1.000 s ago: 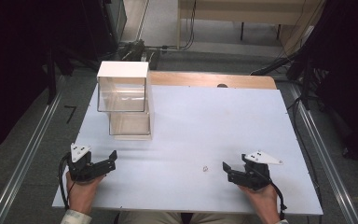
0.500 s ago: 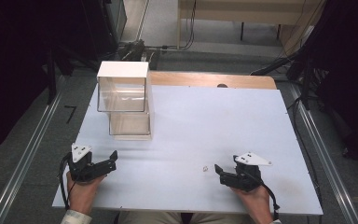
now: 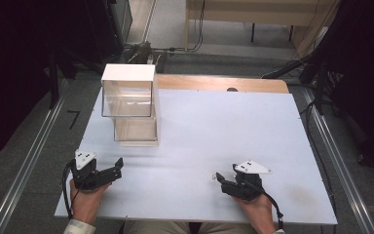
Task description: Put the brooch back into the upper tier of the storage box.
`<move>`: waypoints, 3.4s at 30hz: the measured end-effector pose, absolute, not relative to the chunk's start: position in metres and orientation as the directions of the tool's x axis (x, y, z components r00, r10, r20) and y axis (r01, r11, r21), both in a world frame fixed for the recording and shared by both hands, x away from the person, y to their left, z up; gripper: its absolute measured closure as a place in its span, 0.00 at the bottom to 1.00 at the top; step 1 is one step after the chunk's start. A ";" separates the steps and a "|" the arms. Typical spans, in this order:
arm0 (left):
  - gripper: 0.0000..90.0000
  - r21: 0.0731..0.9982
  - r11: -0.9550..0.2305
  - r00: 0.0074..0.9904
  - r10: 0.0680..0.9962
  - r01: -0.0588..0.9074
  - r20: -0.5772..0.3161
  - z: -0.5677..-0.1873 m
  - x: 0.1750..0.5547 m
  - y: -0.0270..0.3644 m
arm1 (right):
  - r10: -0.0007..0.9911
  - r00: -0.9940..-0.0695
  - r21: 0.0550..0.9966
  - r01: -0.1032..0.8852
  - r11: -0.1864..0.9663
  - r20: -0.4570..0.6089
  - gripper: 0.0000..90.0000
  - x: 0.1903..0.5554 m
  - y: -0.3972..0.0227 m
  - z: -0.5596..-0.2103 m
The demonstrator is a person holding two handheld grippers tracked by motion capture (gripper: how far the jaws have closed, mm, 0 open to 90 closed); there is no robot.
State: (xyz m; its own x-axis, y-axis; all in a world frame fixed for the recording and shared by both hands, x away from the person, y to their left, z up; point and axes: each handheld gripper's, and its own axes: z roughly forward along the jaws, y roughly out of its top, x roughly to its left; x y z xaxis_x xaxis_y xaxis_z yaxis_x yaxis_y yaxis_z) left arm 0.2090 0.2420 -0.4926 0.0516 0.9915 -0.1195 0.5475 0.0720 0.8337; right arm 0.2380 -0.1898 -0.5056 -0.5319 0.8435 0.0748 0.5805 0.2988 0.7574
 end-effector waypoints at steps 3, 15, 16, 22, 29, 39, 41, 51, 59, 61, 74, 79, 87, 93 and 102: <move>0.02 0.832 0.068 0.055 0.992 0.551 -0.117 -0.493 0.210 0.241 | 0.838 -0.541 0.755 0.580 0.306 0.077 0.39 0.239 -0.187 -0.507; 0.02 0.831 0.068 0.054 0.992 0.552 -0.116 -0.493 0.210 0.241 | 0.829 -0.552 0.762 0.572 0.304 0.083 0.59 0.240 -0.177 -0.512; 0.02 0.831 0.068 0.055 0.992 0.552 -0.118 -0.493 0.210 0.241 | 0.831 -0.550 0.761 0.575 0.301 0.087 0.61 0.241 -0.176 -0.512; 0.02 0.831 0.067 0.055 0.992 0.552 -0.116 -0.493 0.210 0.241 | 0.822 -0.559 0.753 0.585 0.300 0.107 0.68 0.243 -0.174 -0.515; 0.02 0.831 0.065 0.056 0.992 0.552 -0.115 -0.493 0.210 0.241 | 0.813 -0.573 0.753 0.580 0.311 0.105 0.76 0.243 -0.170 -0.517; 0.02 0.831 0.065 0.056 0.992 0.553 -0.114 -0.493 0.210 0.241 | 0.806 -0.584 0.746 0.578 0.331 0.095 0.89 0.241 -0.167 -0.517; 0.02 0.830 0.061 0.059 0.992 0.554 -0.112 -0.493 0.210 0.241 | 0.804 -0.586 0.746 0.578 0.331 0.097 0.91 0.241 -0.167 -0.517; 0.02 0.829 0.060 0.059 0.992 0.557 -0.111 -0.493 0.210 0.241 | 0.788 -0.605 0.747 0.576 0.332 0.116 0.96 0.239 -0.166 -0.516; 0.02 0.828 0.060 0.059 0.992 0.558 -0.112 -0.493 0.210 0.241 | 0.792 -0.598 0.747 0.582 0.322 0.125 0.97 0.240 -0.168 -0.514; 0.02 0.828 0.061 0.059 0.992 0.558 -0.113 -0.493 0.210 0.241 | 0.792 -0.600 0.750 0.574 0.329 0.112 0.97 0.239 -0.167 -0.512; 0.02 0.826 0.064 0.056 0.992 0.560 -0.114 -0.494 0.210 0.241 | 0.801 -0.590 0.755 0.571 0.323 0.103 0.97 0.240 -0.168 -0.499; 0.02 0.826 0.063 0.055 0.992 0.561 -0.113 -0.494 0.210 0.241 | 0.800 -0.592 0.761 0.564 0.323 0.099 0.97 0.241 -0.166 -0.492; 0.02 0.823 0.066 0.050 0.992 0.564 -0.113 -0.494 0.210 0.242 | 0.791 -0.603 0.775 0.547 0.317 0.102 0.97 0.241 -0.162 -0.481; 0.02 0.822 0.064 0.050 0.992 0.566 -0.112 -0.494 0.210 0.242 | 0.783 -0.613 0.782 0.536 0.316 0.104 0.97 0.242 -0.158 -0.473; 0.02 0.823 0.071 0.046 0.992 0.563 -0.117 -0.493 0.209 0.242 | 0.772 -0.625 0.789 0.527 0.314 0.110 0.97 0.246 -0.151 -0.462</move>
